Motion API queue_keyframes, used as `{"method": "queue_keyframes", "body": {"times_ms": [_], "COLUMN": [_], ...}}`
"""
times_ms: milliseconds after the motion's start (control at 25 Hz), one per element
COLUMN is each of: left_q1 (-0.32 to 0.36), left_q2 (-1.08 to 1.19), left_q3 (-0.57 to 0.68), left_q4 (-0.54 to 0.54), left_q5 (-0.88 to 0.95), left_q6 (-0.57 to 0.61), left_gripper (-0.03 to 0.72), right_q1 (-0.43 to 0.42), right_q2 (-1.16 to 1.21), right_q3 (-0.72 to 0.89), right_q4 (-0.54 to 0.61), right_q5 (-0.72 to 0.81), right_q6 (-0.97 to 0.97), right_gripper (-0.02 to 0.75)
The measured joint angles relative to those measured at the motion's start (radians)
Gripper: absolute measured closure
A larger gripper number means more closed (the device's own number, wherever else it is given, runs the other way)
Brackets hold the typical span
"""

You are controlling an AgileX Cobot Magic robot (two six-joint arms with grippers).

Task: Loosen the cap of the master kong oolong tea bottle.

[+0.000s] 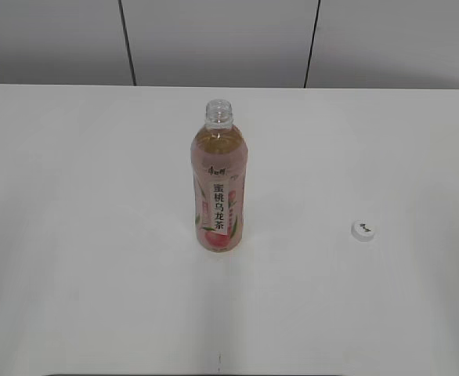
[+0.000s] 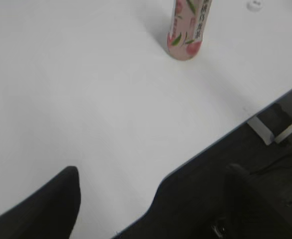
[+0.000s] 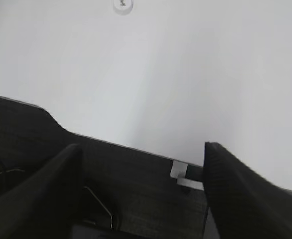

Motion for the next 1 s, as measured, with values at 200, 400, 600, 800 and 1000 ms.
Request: {"method": "queue_keyframes", "body": {"times_ms": [200, 400, 600, 800, 1000], "left_q1": [0.0, 0.0, 0.0, 0.0, 0.0], "left_q2": [-0.084, -0.157, -0.263, -0.266, -0.266], "left_q3": [0.008, 0.009, 0.009, 0.009, 0.009], "left_q4": [0.002, -0.013, -0.014, -0.023, -0.023], "left_q5": [-0.023, -0.025, -0.024, -0.025, -0.025], "left_q6": [0.018, 0.055, 0.063, 0.076, 0.076], "left_gripper": [0.185, 0.188, 0.19, 0.191, 0.191], "right_q1": [0.0, 0.0, 0.0, 0.0, 0.0], "right_q2": [-0.226, -0.413, -0.438, -0.438, -0.438], "right_q3": [0.083, 0.128, 0.132, 0.132, 0.132], "right_q4": [-0.021, -0.021, -0.021, -0.021, -0.021], "right_q5": [-0.016, -0.094, -0.11, -0.113, -0.115], "right_q6": [0.001, 0.034, 0.048, 0.052, 0.057], "right_gripper": [0.177, 0.177, 0.178, 0.181, 0.181]}}
